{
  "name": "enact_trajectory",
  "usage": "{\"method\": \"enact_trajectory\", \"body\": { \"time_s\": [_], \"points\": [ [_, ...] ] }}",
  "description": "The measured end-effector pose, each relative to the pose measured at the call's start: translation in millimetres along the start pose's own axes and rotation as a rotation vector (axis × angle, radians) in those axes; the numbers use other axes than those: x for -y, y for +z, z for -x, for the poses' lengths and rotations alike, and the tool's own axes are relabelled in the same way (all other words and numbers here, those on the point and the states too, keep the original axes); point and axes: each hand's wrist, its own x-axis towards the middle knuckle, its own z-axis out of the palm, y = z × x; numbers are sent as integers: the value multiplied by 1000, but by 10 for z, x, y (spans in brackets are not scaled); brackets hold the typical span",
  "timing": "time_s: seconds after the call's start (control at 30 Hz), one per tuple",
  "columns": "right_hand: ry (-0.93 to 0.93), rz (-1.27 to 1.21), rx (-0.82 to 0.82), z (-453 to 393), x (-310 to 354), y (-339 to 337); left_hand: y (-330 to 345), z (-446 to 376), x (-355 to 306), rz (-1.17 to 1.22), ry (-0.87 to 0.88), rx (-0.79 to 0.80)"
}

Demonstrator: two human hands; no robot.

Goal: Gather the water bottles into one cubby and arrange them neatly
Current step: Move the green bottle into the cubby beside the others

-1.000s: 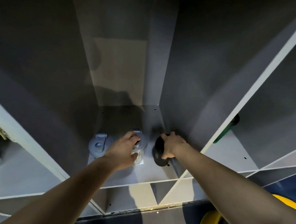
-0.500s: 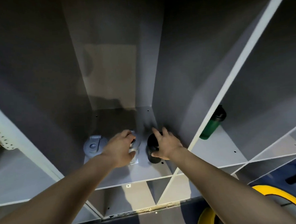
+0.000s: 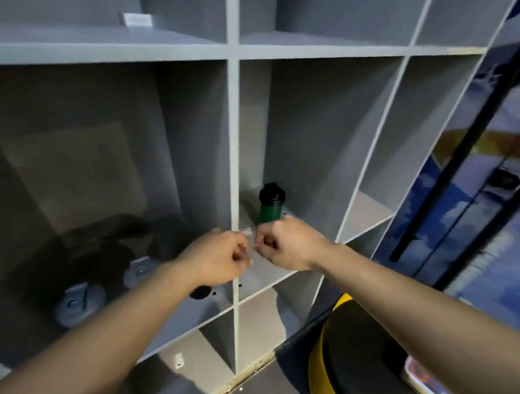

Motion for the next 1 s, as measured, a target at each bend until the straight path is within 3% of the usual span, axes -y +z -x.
{"method": "enact_trajectory", "body": {
  "time_s": [0.23,0.5,0.8,1.0],
  "points": [
    [219,-82,22,-155,-1128,61,437,-641,-546,399,-130,10],
    [204,-149,128,-1241,-2199,325,578,-1919,-472,545,-480,-115],
    [144,-151,233,-2299,-2812,878,828,-2756,-296,677,-717,-220],
    [161,-275,179,-2615,-2865,1199,1025,-3017,-165,770,-842,-202]
  ]
}}
